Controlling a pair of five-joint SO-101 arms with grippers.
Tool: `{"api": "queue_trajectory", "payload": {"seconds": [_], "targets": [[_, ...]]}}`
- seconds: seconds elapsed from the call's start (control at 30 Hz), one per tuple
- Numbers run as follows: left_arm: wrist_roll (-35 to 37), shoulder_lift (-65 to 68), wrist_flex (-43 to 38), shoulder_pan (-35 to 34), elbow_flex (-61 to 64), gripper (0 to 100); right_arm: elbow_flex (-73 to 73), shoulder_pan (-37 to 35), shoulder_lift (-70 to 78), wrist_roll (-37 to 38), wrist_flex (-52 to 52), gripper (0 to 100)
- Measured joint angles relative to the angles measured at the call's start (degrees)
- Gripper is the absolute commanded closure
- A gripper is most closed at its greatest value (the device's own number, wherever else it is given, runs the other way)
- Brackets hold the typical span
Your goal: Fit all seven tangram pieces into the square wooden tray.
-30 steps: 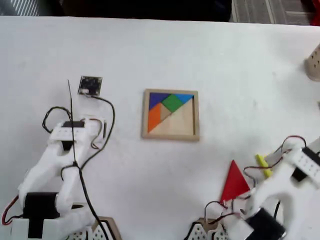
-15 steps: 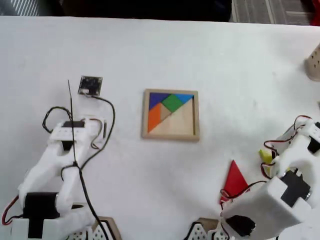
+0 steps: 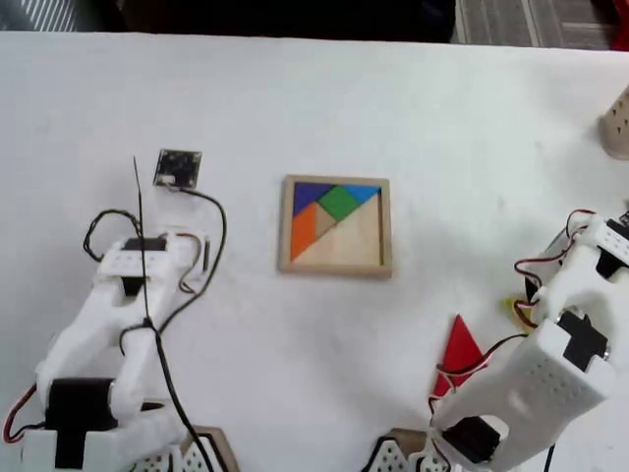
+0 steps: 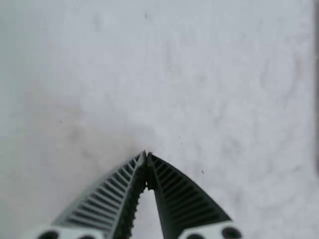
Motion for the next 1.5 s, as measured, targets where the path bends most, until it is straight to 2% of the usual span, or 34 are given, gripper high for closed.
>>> {"api": "queue_trajectory", "payload": {"seconds": [0.1,0.37,0.53,0.67,0.73,0.83,0.97,1.07,1.2,1.37,1.5], "targets": [[0.00,0.00,0.00,0.00,0.00,98,-1.58,0.00,0.88,0.53,0.53,98.1],[0.00,0.00,0.00,0.00,0.00,98,-4.40,-0.44,1.58,5.89,0.44,98.1],[0.00,0.00,0.00,0.00,0.00,98,-7.47,-8.26,1.85,10.90,0.35,98.1],[0.00,0.00,0.00,0.00,0.00,98,-11.08,-14.68,1.67,16.09,0.53,97.0],[0.00,0.00,0.00,0.00,0.00,98,-12.92,-15.82,0.62,19.08,2.90,92.4],[0.00,0.00,0.00,0.00,0.00,98,-14.86,-15.65,-2.55,22.24,8.26,85.1],[0.00,0.00,0.00,0.00,0.00,98,-13.36,-14.86,-8.18,23.21,15.12,84.1],[0.00,0.00,0.00,0.00,0.00,98,-6.77,-13.63,-12.84,23.38,15.91,84.1],[0.00,0.00,0.00,0.00,0.00,98,6.15,-11.43,-20.40,23.38,10.46,84.0],[0.00,0.00,0.00,0.00,0.00,98,23.38,-6.77,-28.66,19.60,-3.78,83.9],[0.00,0.00,0.00,0.00,0.00,98,32.53,-6.51,-29.71,19.16,-12.92,83.9]]}}
